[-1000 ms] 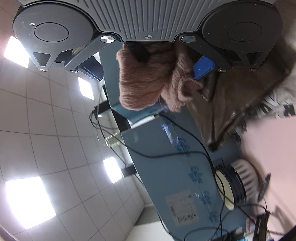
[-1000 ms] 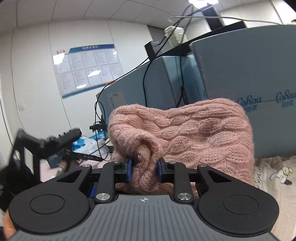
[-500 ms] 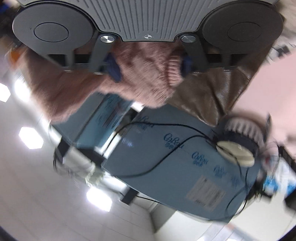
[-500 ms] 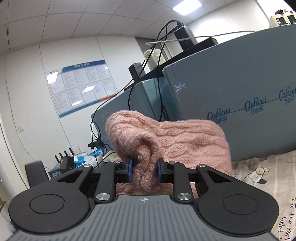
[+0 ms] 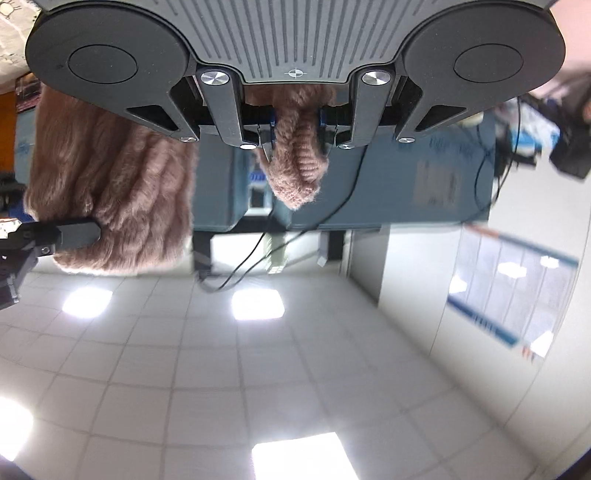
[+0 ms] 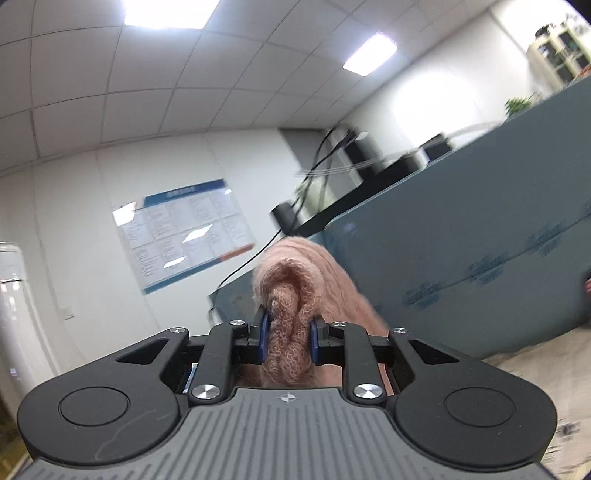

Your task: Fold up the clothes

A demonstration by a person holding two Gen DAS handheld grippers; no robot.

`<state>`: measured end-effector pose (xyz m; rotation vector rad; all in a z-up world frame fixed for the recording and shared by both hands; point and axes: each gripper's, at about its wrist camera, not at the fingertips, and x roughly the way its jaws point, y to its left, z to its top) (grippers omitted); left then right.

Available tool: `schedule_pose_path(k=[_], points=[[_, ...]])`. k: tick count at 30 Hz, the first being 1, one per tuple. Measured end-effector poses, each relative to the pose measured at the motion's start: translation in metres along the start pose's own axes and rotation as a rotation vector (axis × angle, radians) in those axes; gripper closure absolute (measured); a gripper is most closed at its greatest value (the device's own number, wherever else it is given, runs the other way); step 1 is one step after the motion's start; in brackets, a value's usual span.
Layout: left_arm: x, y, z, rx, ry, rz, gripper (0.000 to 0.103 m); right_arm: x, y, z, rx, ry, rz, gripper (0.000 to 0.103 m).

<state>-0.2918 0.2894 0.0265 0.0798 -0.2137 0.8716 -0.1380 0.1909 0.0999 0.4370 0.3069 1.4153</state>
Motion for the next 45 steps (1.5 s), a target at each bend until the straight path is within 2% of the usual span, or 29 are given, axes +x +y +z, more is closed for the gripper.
schedule_pose_path(k=[3, 9, 11, 15, 18, 21, 24, 28, 29, 30, 31, 32, 33, 35, 38, 41, 45], points=[[-0.011, -0.016, 0.007, -0.002, -0.019, -0.055, 0.086, -0.029, -0.011, 0.013, -0.019, -0.035, -0.054, 0.084], [-0.015, -0.052, 0.019, -0.087, 0.029, -0.216, 0.086, -0.093, -0.047, 0.039, -0.021, -0.116, -0.196, 0.085], [-0.012, -0.067, 0.018, -0.133, 0.063, -0.256, 0.086, -0.114, -0.058, 0.044, -0.02, -0.14, -0.246, 0.085], [0.0, -0.089, 0.011, -0.252, 0.21, -0.356, 0.085, -0.154, -0.085, 0.045, -0.034, -0.149, -0.369, 0.085], [0.009, -0.105, -0.001, -0.208, 0.324, -0.433, 0.085, -0.188, -0.113, 0.037, -0.01, -0.132, -0.47, 0.085], [0.014, -0.117, -0.015, -0.165, 0.437, -0.477, 0.085, -0.217, -0.145, 0.021, 0.019, -0.087, -0.591, 0.085], [0.019, -0.117, -0.023, -0.144, 0.494, -0.46, 0.085, -0.233, -0.173, 0.007, 0.041, -0.015, -0.715, 0.085], [0.027, -0.11, -0.034, -0.161, 0.546, -0.42, 0.082, -0.24, -0.196, -0.005, 0.026, 0.093, -0.786, 0.084], [0.028, -0.109, -0.035, -0.167, 0.551, -0.417, 0.081, -0.241, -0.2, -0.009, 0.022, 0.122, -0.805, 0.077], [0.029, -0.107, -0.036, -0.172, 0.556, -0.415, 0.081, -0.241, -0.203, -0.01, 0.018, 0.143, -0.832, 0.06], [0.03, -0.106, -0.038, -0.178, 0.561, -0.413, 0.081, -0.242, -0.205, -0.011, 0.007, 0.156, -0.878, 0.048], [0.031, -0.105, -0.039, -0.184, 0.563, -0.413, 0.081, -0.241, -0.204, -0.011, -0.027, 0.157, -0.937, 0.024], [0.031, -0.106, -0.039, -0.189, 0.557, -0.422, 0.081, -0.241, -0.202, -0.011, -0.062, 0.157, -0.996, 0.017], [0.03, -0.106, -0.04, -0.185, 0.553, -0.424, 0.08, -0.244, -0.195, -0.014, -0.147, 0.133, -1.036, 0.017], [0.029, -0.106, -0.04, -0.18, 0.558, -0.425, 0.08, -0.246, -0.185, -0.012, -0.181, 0.095, -0.945, 0.011], [0.029, -0.106, -0.038, -0.179, 0.558, -0.428, 0.08, -0.228, -0.179, -0.012, -0.2, 0.139, -0.798, 0.004], [0.03, -0.106, -0.039, -0.18, 0.563, -0.428, 0.08, -0.189, -0.177, -0.023, -0.233, 0.294, -0.631, 0.001]])
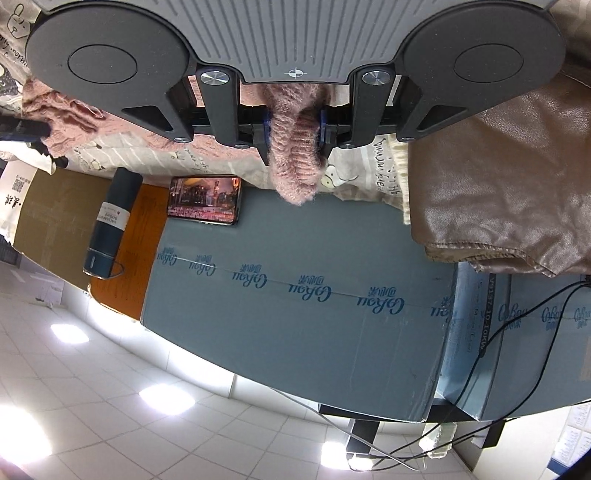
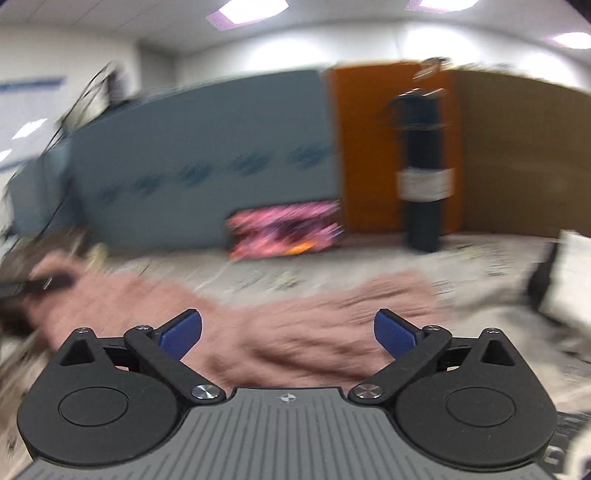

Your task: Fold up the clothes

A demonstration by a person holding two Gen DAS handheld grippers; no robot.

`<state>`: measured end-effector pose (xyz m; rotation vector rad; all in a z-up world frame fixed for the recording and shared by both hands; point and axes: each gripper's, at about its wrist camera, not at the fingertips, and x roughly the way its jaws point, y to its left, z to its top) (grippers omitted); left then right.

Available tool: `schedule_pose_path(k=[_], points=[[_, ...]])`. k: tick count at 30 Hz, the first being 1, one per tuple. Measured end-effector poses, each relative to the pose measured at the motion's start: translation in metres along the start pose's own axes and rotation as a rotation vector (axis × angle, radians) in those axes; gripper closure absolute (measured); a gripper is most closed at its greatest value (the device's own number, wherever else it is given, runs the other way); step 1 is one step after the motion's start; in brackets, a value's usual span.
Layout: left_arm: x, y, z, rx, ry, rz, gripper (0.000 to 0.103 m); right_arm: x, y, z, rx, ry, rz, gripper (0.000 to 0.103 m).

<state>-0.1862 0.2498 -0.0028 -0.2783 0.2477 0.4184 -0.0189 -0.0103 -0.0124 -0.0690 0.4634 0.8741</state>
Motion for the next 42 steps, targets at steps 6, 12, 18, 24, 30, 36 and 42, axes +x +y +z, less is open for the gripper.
schedule_pose_path(k=[6, 12, 18, 24, 30, 36, 42], points=[[0.003, 0.002, 0.0, -0.008, 0.018, -0.008, 0.08, 0.03, 0.003, -0.009, -0.023, 0.123, -0.034, 0.005], [0.006, 0.003, -0.001, -0.015, 0.036, -0.019, 0.082, 0.02, -0.017, -0.006, 0.045, 0.082, -0.13, 0.088], [-0.002, -0.016, -0.001, 0.096, -0.003, -0.036, 0.085, -0.022, -0.056, 0.018, 0.189, -0.123, -0.175, 0.09], [-0.012, -0.016, 0.017, 0.113, -0.115, 0.026, 0.087, -0.066, -0.098, 0.047, 0.345, -0.339, -0.241, 0.091], [-0.013, 0.001, 0.017, 0.073, -0.093, 0.094, 0.087, -0.079, -0.129, 0.029, 0.485, -0.338, -0.248, 0.091], [0.004, 0.003, 0.007, 0.121, 0.044, 0.111, 0.081, -0.054, -0.152, -0.007, 0.544, -0.135, -0.301, 0.09], [0.005, 0.0, 0.017, 0.298, 0.046, 0.282, 0.041, -0.055, -0.148, -0.016, 0.494, -0.151, -0.521, 0.041]])
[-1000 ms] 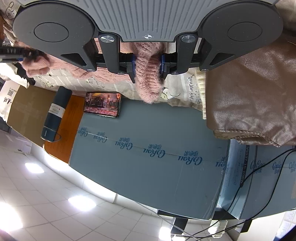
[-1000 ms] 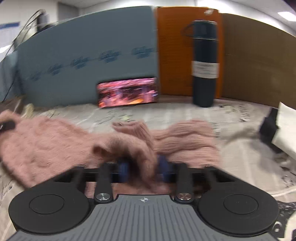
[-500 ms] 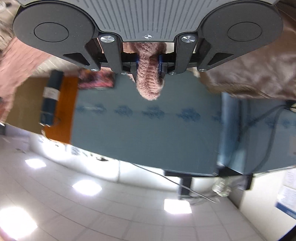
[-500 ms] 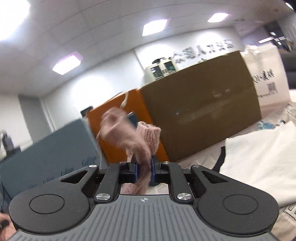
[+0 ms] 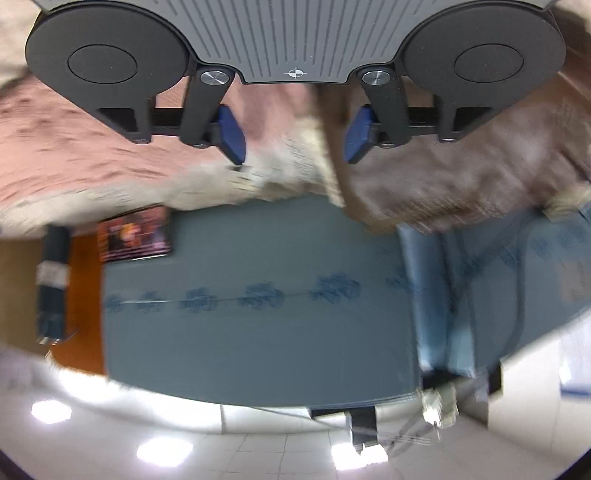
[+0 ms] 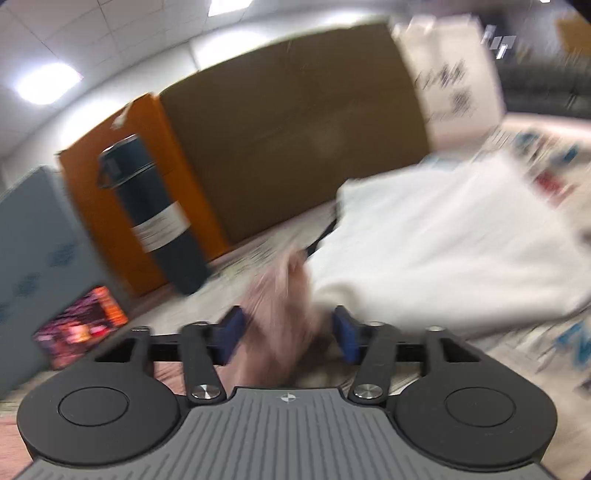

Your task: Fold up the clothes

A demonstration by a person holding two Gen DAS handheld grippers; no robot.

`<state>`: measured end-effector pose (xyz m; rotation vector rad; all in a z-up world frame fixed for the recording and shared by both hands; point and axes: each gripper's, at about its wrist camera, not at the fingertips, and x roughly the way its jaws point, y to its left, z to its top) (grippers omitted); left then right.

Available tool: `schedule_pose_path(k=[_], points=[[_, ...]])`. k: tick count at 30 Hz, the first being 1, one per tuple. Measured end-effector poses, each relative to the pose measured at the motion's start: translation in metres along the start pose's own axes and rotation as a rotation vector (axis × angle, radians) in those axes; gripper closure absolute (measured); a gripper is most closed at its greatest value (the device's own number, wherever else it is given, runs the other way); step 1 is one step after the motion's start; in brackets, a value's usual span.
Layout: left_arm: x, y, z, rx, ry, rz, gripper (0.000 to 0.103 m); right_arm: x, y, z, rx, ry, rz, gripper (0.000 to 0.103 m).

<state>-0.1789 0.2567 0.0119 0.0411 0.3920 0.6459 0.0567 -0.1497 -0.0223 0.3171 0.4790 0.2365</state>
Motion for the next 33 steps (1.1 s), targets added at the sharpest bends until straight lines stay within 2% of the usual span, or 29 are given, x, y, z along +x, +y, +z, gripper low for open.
schedule_pose_path(k=[2, 3, 6, 9, 11, 12, 14, 16, 18, 20, 21, 22, 26, 29, 33], points=[[-0.001, 0.0, 0.011, 0.046, -0.028, 0.016, 0.038, -0.003, 0.0, -0.001, -0.018, -0.046, -0.062, 0.03], [-0.003, -0.001, 0.017, 0.069, -0.047, 0.002, 0.035, -0.004, -0.004, 0.001, 0.0, -0.067, -0.049, 0.03], [-0.006, -0.018, 0.034, 0.212, -0.107, -0.185, 0.025, -0.006, -0.017, 0.005, 0.057, -0.129, 0.001, 0.028], [0.007, -0.037, 0.047, 0.33, -0.057, -0.455, 0.024, -0.014, -0.024, 0.008, 0.101, -0.174, 0.156, 0.019], [0.023, -0.046, 0.051, 0.367, 0.021, -0.599, 0.024, -0.015, -0.026, 0.008, 0.111, -0.15, 0.257, 0.017], [0.03, -0.049, 0.051, 0.367, 0.063, -0.652, 0.024, -0.013, -0.025, 0.008, 0.118, -0.125, 0.292, 0.017], [0.048, -0.052, 0.049, 0.354, 0.165, -0.711, 0.024, -0.009, -0.025, 0.007, 0.129, -0.072, 0.342, 0.017], [0.06, -0.051, 0.042, 0.343, 0.243, -0.752, 0.026, -0.006, -0.022, 0.006, 0.125, -0.043, 0.346, 0.017], [0.064, -0.053, 0.035, 0.362, 0.274, -0.783, 0.028, -0.006, -0.019, 0.005, 0.118, -0.032, 0.341, 0.017], [0.056, -0.054, 0.028, 0.379, 0.246, -0.79, 0.052, -0.01, -0.017, 0.004, 0.113, -0.034, 0.342, 0.017], [0.052, -0.052, 0.026, 0.389, 0.218, -0.787, 0.076, -0.011, -0.015, 0.003, 0.108, -0.038, 0.342, 0.017], [0.047, -0.05, 0.024, 0.398, 0.191, -0.784, 0.09, -0.011, -0.013, 0.002, 0.103, -0.042, 0.341, 0.017], [0.02, -0.049, 0.02, 0.426, 0.083, -0.767, 0.096, -0.016, -0.006, -0.001, 0.044, -0.081, 0.343, 0.017], [-0.018, -0.054, 0.013, 0.48, -0.032, -0.766, 0.097, -0.024, 0.002, -0.003, -0.037, -0.139, 0.368, 0.017], [-0.056, -0.062, 0.002, 0.512, -0.14, -0.795, 0.102, -0.034, 0.021, -0.011, -0.211, -0.203, 0.464, 0.011]])
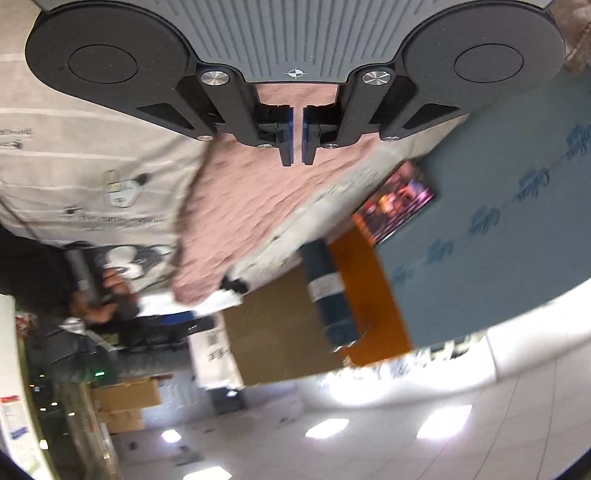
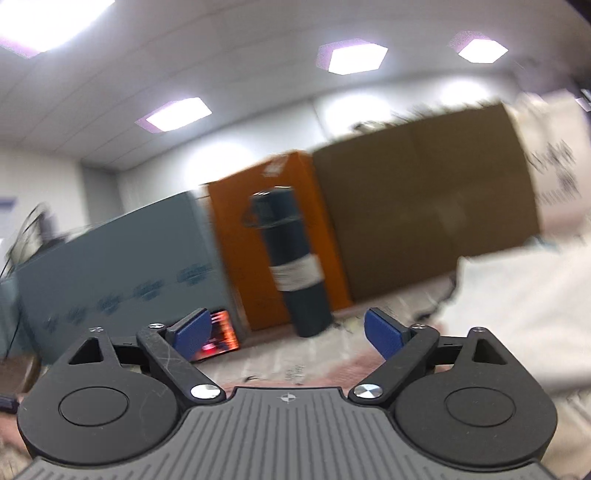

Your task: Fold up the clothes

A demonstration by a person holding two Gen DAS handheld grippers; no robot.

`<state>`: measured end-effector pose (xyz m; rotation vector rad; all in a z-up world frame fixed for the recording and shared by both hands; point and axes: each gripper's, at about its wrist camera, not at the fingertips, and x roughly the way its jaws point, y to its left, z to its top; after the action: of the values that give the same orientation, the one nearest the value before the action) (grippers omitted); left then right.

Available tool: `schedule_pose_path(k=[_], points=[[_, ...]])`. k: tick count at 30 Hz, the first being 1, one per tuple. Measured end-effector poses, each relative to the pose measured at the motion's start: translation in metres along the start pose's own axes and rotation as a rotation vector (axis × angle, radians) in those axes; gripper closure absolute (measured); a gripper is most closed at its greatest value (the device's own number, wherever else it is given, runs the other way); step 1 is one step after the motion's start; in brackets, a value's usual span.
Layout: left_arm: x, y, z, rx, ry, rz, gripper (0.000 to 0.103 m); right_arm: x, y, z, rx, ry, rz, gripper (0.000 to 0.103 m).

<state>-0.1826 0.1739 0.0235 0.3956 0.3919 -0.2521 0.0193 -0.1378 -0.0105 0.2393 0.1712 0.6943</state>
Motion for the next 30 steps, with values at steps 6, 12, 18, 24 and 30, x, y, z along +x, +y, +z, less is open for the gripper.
schedule_pose_path(k=[6, 12, 18, 24, 30], points=[[0.007, 0.017, -0.004, 0.004, 0.027, 0.197, 0.088, 0.016, 0.037, -0.006, -0.166, 0.096, 0.143, 0.008], [0.028, 0.053, 0.0, -0.097, 0.067, 0.105, 0.024, 0.036, 0.06, -0.005, -0.237, 0.202, 0.266, 0.004], [0.071, 0.082, -0.013, -0.251, 0.201, -0.038, 0.038, 0.061, 0.083, -0.005, -0.375, 0.272, 0.324, 0.004], [0.045, 0.045, -0.015, -0.13, 0.08, 0.019, 0.089, 0.077, 0.098, -0.007, -0.458, 0.303, 0.405, 0.003], [0.007, -0.019, -0.013, 0.067, -0.025, 0.064, 0.089, 0.086, 0.128, -0.015, -0.628, 0.338, 0.527, 0.003]])
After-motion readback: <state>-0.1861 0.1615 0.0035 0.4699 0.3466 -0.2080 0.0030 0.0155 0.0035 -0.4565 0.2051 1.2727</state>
